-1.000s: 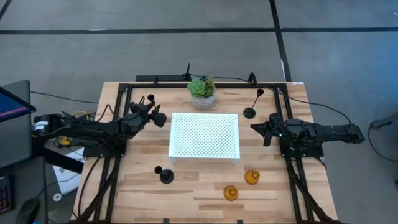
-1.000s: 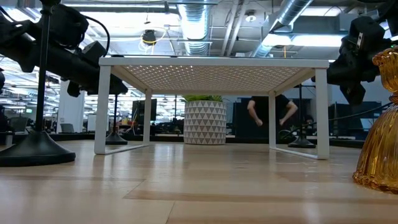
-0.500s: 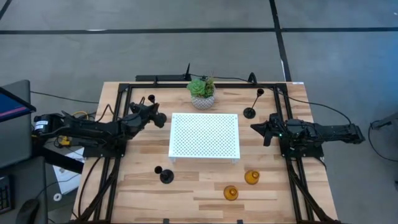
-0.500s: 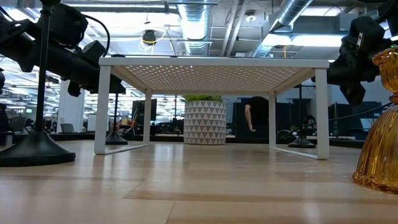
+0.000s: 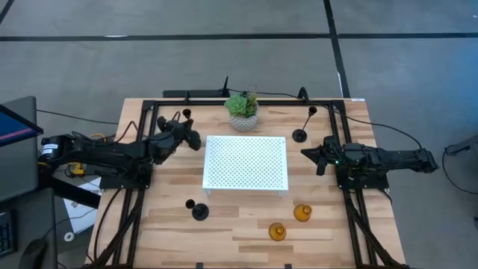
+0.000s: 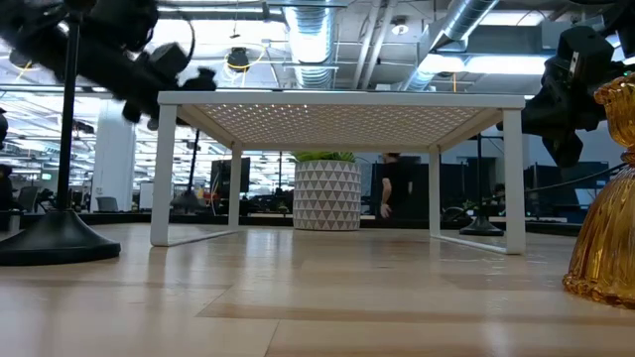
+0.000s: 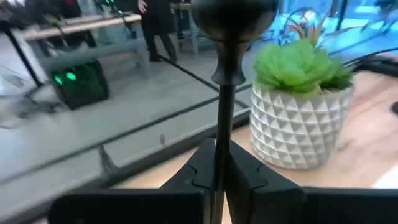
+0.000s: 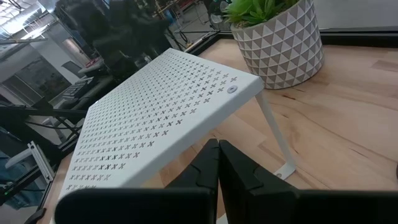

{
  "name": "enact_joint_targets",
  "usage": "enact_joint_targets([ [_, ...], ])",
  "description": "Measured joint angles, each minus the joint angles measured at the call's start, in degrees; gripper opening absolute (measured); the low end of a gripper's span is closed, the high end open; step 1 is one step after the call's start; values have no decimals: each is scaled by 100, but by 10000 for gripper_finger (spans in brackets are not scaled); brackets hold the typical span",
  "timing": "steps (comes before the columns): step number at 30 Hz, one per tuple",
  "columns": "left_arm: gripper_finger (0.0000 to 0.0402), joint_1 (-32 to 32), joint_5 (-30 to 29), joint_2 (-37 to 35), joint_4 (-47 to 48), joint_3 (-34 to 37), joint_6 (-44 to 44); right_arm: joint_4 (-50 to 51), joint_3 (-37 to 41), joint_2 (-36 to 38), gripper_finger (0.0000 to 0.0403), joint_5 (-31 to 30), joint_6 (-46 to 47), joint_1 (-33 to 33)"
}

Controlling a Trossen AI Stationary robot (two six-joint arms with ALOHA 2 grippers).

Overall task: Pick & Place candle stick holders
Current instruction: Put the top left black candle holder on the shelf

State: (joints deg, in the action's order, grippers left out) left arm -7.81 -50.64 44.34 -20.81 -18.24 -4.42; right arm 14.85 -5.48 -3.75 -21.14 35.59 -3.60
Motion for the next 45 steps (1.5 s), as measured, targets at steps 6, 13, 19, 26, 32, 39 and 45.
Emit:
enact_joint_targets([
  [6,12,0,-82,1,1052,-1360,452,-2,2,1,0,0,1,0],
  [13,12,0,974,51,1044,-2614,417,-26,4,0,0,0,0,0],
  [19,12,239,1539,509,1092,-3137,254,-31,4,0,0,0,0,0],
  [26,13,735,1568,1400,1104,-3428,97,-37,4,0,0,0,1,1],
  [32,13,1174,1204,1695,1100,-3536,148,-37,4,1,0,0,1,2],
  [39,14,1687,221,1668,1100,-3543,478,-36,4,0,0,0,0,1],
  [45,14,1931,-418,1668,1335,-3518,427,-35,4,0,0,0,0,1],
])
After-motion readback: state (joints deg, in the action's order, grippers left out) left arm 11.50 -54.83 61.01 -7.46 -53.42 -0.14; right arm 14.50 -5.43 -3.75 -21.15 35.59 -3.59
